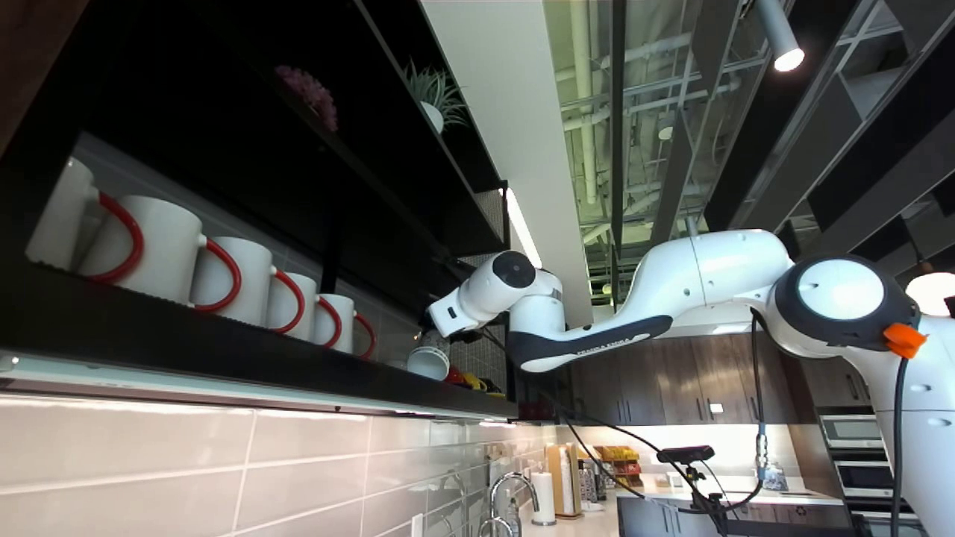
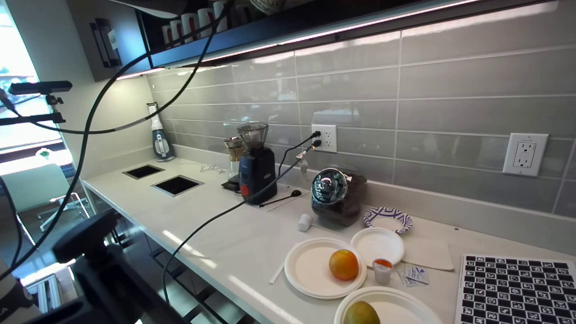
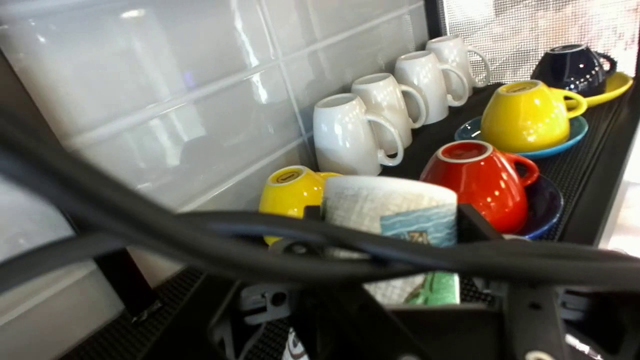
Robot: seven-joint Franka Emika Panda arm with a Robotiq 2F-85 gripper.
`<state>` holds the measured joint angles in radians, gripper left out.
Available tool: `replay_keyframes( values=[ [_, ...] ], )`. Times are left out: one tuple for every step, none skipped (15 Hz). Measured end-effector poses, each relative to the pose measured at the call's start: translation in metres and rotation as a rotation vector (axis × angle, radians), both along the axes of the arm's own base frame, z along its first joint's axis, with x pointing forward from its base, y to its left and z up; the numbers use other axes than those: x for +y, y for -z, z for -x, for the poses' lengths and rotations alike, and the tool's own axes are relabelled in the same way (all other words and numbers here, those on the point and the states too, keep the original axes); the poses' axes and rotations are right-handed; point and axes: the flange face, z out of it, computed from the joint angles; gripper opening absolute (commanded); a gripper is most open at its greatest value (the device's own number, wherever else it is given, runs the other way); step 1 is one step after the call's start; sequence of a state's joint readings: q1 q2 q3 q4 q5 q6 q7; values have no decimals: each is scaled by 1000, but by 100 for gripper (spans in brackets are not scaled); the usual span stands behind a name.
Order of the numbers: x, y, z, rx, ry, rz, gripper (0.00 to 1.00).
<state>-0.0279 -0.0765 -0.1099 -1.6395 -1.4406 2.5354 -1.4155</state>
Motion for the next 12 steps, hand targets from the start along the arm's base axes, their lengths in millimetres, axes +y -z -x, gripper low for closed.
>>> replay_keyframes(
  values=[
    [1, 1, 0, 2, -16, 19, 42],
    [3, 2, 0, 5, -27, 36, 42],
    [5, 3, -1, 8, -38, 48, 42],
    [7, 4, -1, 10, -52, 68, 42],
    [10, 5, -1, 9, -66, 89, 42],
    [12, 5, -1, 8, -79, 113, 42],
    [14, 6, -1, 5, -93, 137, 42],
    [16, 7, -1, 0, -105, 160, 42],
    [18, 8, -1, -5, -116, 183, 42],
    [19, 9, -1, -12, -126, 204, 42],
    [19, 11, -1, -18, -132, 222, 42],
    [19, 13, -1, -23, -133, 233, 42]
  ],
)
